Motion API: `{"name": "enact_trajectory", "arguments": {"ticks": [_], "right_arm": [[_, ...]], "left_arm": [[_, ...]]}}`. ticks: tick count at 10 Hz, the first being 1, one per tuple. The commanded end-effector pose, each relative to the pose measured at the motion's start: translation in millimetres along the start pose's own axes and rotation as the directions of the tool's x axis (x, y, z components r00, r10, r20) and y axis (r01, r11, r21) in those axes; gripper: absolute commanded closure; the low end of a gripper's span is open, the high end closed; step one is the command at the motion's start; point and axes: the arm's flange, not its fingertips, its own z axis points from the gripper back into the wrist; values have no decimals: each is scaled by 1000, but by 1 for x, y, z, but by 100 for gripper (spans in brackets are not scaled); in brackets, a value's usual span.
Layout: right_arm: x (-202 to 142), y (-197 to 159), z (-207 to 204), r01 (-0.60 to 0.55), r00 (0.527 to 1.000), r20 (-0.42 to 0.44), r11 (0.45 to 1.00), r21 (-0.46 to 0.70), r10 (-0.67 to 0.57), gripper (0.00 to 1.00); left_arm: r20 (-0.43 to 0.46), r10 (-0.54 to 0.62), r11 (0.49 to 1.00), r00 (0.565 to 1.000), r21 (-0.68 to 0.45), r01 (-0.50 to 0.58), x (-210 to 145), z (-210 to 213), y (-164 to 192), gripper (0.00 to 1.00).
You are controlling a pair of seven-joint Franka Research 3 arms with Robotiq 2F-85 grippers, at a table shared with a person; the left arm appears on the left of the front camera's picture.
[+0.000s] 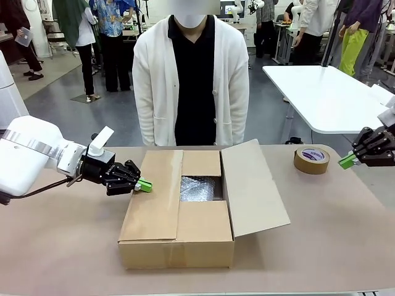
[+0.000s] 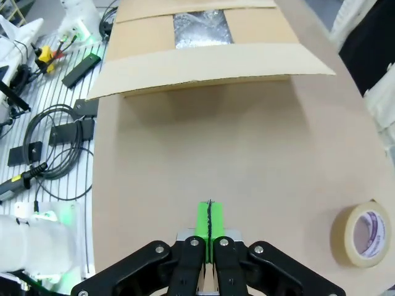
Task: Wrap the clocks to prevent damage.
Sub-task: Push the left (or right) flap of the Package Box to close it.
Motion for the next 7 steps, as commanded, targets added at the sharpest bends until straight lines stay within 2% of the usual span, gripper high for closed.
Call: {"name": "enact_trajectory", "arguments": {"ticks": [1, 4, 5, 7], "right_arm": [[-9, -9, -24, 9, 995, 101, 1000, 25, -12, 99], [-29, -19, -79, 43, 955, 288, 996, 84, -66, 99], [-32, -24, -96, 68, 940, 331, 995, 75, -89, 99], [-38, -27, -124, 98, 927, 359, 994, 52, -110, 99]], "left_arm": [[-9, -1, 1000, 1000, 4, 1, -4, -1, 0, 100], [-9, -1, 1000, 1000, 4, 1, -4, -1, 0, 100], [-9, -1, 1000, 1000, 4, 1, -4, -1, 0, 100], [-9, -1, 1000, 1000, 4, 1, -4, -1, 0, 100]]}}
